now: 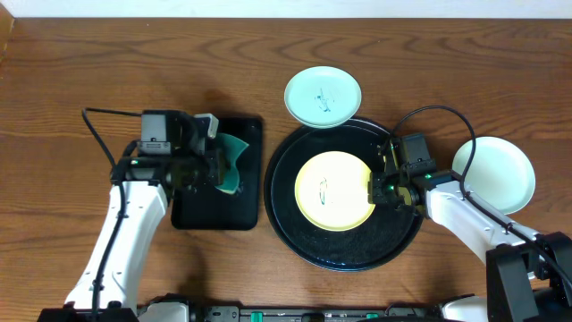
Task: Clean dirty plates on tray and stack at the side
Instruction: 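Lift the sponge from the black tray with the left gripper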
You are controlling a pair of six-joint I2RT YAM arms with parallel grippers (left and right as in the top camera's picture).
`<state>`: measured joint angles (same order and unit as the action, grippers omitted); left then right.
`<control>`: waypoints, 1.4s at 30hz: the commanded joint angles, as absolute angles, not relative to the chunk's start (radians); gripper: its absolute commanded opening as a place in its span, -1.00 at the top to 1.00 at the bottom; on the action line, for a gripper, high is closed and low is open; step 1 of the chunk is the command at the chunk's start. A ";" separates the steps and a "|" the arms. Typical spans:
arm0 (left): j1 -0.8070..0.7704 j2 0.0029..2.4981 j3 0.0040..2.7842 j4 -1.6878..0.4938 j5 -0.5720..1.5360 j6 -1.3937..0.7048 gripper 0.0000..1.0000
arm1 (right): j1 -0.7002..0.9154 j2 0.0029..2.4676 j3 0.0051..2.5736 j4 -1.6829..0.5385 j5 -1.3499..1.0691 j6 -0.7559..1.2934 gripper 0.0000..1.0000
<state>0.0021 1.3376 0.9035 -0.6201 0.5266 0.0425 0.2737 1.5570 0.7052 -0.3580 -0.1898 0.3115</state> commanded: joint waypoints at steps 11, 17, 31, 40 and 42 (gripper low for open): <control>0.226 1.326 0.907 -0.648 1.122 0.348 0.85 | 0.282 1.556 0.704 -0.359 -0.180 0.325 0.97; 0.263 1.326 0.906 -0.647 1.231 0.366 0.85 | 0.282 1.556 0.704 -0.360 -0.180 0.325 0.98; 0.263 1.326 0.906 -0.648 1.231 0.366 0.85 | 0.282 1.556 0.704 -0.360 -0.180 0.325 0.98; 0.263 1.326 0.906 -0.647 1.231 0.366 0.85 | 0.282 1.556 0.704 -0.356 -0.180 0.325 0.98; 0.263 1.326 0.906 -0.647 1.231 0.366 0.85 | 0.282 1.556 0.704 -0.356 -0.180 0.325 0.98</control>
